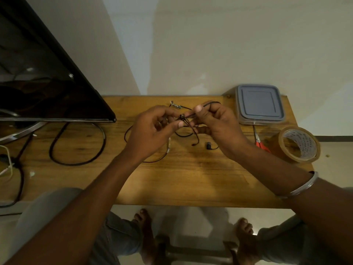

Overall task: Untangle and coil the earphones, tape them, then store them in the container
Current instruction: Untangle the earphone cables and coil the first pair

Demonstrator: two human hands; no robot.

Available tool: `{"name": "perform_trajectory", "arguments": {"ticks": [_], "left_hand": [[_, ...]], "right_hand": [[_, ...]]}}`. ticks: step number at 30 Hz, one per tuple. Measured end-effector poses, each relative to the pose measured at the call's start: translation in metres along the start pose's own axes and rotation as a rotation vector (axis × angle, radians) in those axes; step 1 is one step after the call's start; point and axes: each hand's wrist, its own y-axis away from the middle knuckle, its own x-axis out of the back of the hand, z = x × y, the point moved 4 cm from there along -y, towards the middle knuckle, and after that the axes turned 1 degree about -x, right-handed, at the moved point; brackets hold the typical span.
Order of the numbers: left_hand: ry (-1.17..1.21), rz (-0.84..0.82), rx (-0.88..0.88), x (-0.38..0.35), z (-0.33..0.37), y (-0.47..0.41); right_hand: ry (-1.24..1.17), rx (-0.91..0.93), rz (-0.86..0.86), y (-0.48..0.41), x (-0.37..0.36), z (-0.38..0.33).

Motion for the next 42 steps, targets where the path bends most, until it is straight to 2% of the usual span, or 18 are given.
{"name": "perform_trajectory", "arguments": {"ticks": [4,8,13,20,25,31,37,39,42], "left_hand": [[-0.019,0.019,-0.035,0.000,0.002,0.001],[-0.053,0.025,-0.098,0.002,0.003,0.000],[0.000,-0.124,-0.053,-0.006,-0.002,0.002],[0.122,-0.177,0.095,-0.010,-0.005,0.004],[0.128,-0.206,0.097,-0.009,-0.008,0.005],[0.174,-0.137,0.176,-0.007,-0.007,0.003],[0.288,-0.047,0.265,0.001,-0.012,-0.002],[0.275,-0.044,0.254,0.001,-0.011,-0.002],[0.112,-0.076,0.136,0.001,-0.012,-0.001]], "right_hand": [[-0.106,-0.039,-0.096,0.002,-0.006,0.004],[-0.141,-0.074,-0.107,0.002,-0.004,0.006],[-0.194,-0.117,-0.135,0.003,-0.008,0.012],[-0.198,-0.145,-0.111,0.004,-0.008,0.011],[-0.203,-0.135,-0.124,0.003,-0.007,0.010],[-0.026,-0.095,-0.064,-0.001,-0.003,0.012],[0.163,0.025,-0.133,0.001,-0.004,0.007],[0.214,0.081,-0.134,0.001,-0.005,0.007],[0.252,0.105,-0.094,0.000,-0.002,0.008]]}}
